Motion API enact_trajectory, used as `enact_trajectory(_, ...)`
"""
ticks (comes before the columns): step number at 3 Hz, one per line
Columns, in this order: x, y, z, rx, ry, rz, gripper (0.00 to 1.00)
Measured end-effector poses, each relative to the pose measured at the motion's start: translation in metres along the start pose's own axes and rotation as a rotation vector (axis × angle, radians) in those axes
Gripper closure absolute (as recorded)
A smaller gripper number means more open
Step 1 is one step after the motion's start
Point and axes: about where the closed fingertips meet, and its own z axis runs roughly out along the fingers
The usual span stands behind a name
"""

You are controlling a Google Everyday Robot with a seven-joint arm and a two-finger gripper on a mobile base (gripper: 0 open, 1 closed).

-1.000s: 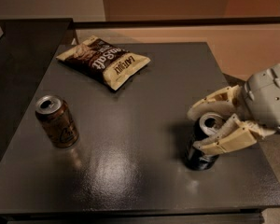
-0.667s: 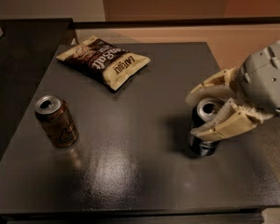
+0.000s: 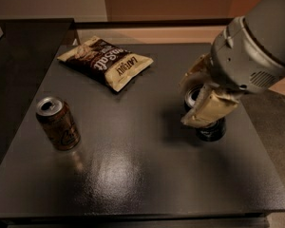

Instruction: Knock pepsi can over

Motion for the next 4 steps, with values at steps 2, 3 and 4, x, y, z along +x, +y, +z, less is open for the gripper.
enact_trajectory(2,0.038,-0.027,0.035,-0.066,0.341,0.000,1.00)
enact_trajectory(3,0.060,-0.042,0.048,-0.087,0.487,-0.015,0.84)
enact_trajectory(4,0.069,-0.050,0.062,-0.112,0.569,-0.040,0.61)
